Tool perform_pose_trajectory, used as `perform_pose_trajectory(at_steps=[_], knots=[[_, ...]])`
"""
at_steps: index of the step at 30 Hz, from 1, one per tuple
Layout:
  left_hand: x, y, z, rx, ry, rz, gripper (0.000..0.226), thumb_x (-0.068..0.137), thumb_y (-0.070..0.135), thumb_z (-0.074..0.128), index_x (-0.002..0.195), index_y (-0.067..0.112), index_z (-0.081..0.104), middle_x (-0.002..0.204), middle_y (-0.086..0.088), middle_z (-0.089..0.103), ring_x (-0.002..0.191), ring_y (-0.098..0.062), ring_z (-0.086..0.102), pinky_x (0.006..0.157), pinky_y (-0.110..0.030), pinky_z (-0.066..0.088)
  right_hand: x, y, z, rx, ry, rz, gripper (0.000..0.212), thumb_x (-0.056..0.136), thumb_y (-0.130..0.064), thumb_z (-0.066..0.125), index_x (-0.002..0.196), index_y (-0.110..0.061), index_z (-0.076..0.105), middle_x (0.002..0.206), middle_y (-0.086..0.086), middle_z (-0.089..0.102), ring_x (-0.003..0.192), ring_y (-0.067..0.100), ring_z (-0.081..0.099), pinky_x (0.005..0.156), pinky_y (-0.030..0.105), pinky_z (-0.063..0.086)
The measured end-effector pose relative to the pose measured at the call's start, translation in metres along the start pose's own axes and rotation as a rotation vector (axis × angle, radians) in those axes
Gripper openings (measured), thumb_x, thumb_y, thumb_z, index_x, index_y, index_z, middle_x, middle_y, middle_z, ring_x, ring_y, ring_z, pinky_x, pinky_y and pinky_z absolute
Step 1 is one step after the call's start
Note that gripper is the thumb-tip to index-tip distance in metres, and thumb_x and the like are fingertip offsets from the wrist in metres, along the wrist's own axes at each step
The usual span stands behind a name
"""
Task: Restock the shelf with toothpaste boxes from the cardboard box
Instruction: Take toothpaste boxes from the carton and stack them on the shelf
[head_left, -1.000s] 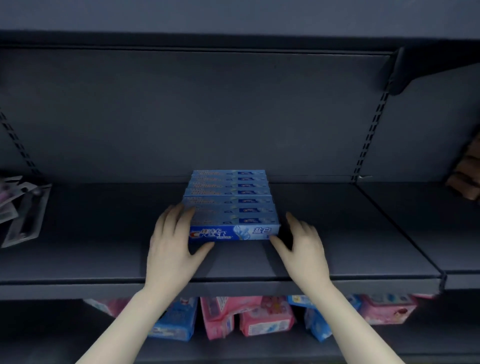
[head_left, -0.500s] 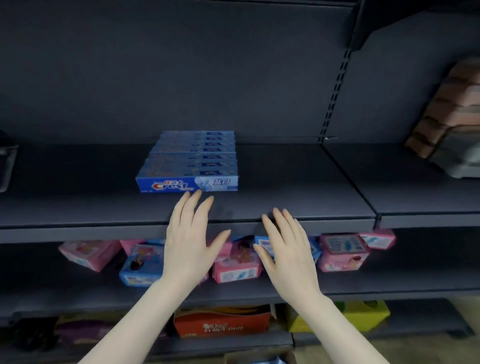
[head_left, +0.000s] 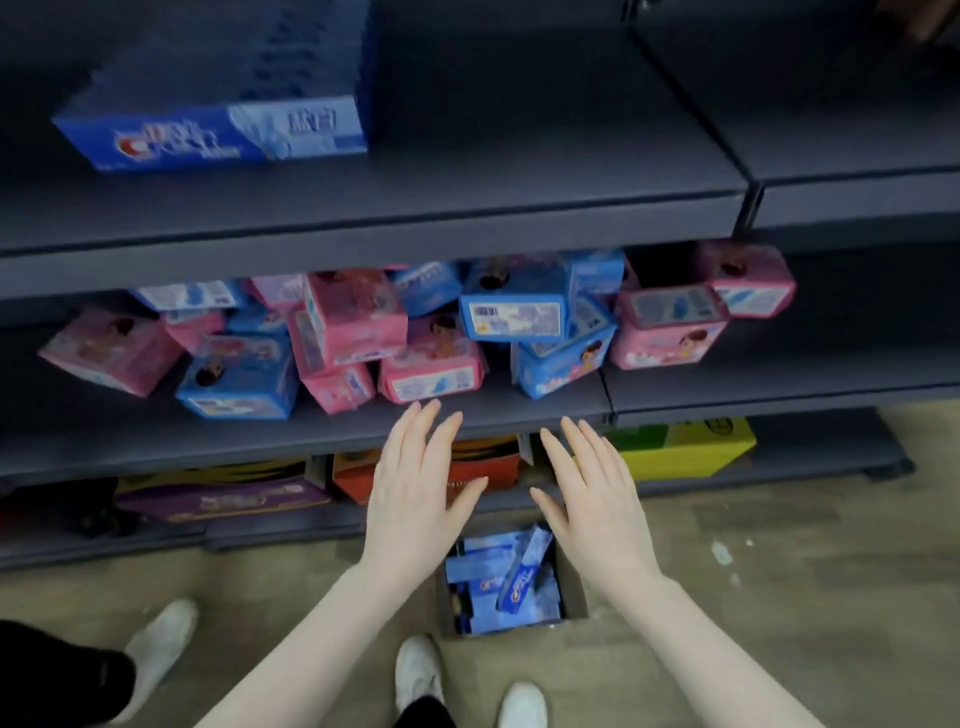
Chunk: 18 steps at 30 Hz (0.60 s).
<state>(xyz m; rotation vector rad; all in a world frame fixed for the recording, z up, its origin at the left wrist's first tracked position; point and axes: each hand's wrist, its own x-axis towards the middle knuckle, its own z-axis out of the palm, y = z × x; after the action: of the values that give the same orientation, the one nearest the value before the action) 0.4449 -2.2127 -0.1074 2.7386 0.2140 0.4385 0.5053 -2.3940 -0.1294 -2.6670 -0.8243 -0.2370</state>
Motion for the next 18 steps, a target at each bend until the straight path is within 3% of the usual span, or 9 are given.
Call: perform_pose_trajectory(at_steps=[5,9,11,13,16,18], knots=[[-0.035,-0.017,0.07,-0.009,-0.199,-0.02,0.065,0.077,0.036,0.071,0.131,0.01,0.047,0.14,-0.01,0.043,0.133,-0.026,0.032,0.104,-0.039,0.035,-0.036,0.03,0.057,0.012,-0.116,0.079,0.05,0.086,-0.034,0.044,0.129,-0.009,0.046,0.132,0.018,0.053,0.125,0.028,0.037,0.105,0.039,0.029],[-0.057,-0.034,0.129,-0.009,-0.326,-0.026,0.061,0.079,0.046,0.053,0.128,0.011,0.046,0.135,-0.012,0.048,0.128,-0.029,0.04,0.106,-0.037,0.034,-0.063,0.054,0.11,0.008,-0.206,0.182,0.05,0.084,-0.035,0.047,0.128,-0.011,0.045,0.13,0.016,0.055,0.123,0.028,0.042,0.1,0.038,0.033],[-0.068,-0.041,0.162,-0.015,-0.388,-0.031,0.061,0.079,0.042,0.061,0.128,0.009,0.049,0.133,-0.013,0.05,0.127,-0.032,0.043,0.104,-0.04,0.036,-0.074,0.064,0.14,0.007,-0.24,0.234,0.05,0.084,-0.037,0.044,0.126,-0.011,0.048,0.126,0.015,0.057,0.119,0.031,0.05,0.096,0.039,0.041],[-0.08,-0.05,0.198,-0.026,-0.447,-0.037,0.062,0.078,0.037,0.069,0.129,0.007,0.05,0.134,-0.014,0.048,0.128,-0.033,0.042,0.105,-0.041,0.035,-0.084,0.072,0.172,0.03,-0.274,0.288,0.05,0.082,-0.032,0.055,0.125,-0.008,0.053,0.122,0.016,0.059,0.11,0.034,0.058,0.088,0.039,0.05],[-0.096,-0.066,0.255,-0.039,-0.536,-0.09,0.063,0.079,0.037,0.069,0.13,0.006,0.048,0.135,-0.015,0.047,0.127,-0.034,0.041,0.106,-0.04,0.033,-0.1,0.084,0.224,0.101,-0.35,0.363,0.058,0.076,-0.019,0.073,0.127,-0.003,0.053,0.12,0.02,0.058,0.101,0.038,0.06,0.084,0.042,0.051],[-0.107,-0.078,0.292,-0.05,-0.585,-0.144,0.066,0.079,0.037,0.069,0.133,0.005,0.045,0.136,-0.015,0.045,0.128,-0.033,0.04,0.108,-0.042,0.033,-0.108,0.091,0.256,0.142,-0.422,0.41,0.057,0.081,-0.02,0.068,0.133,-0.004,0.047,0.124,0.019,0.054,0.106,0.038,0.055,0.089,0.042,0.047]])
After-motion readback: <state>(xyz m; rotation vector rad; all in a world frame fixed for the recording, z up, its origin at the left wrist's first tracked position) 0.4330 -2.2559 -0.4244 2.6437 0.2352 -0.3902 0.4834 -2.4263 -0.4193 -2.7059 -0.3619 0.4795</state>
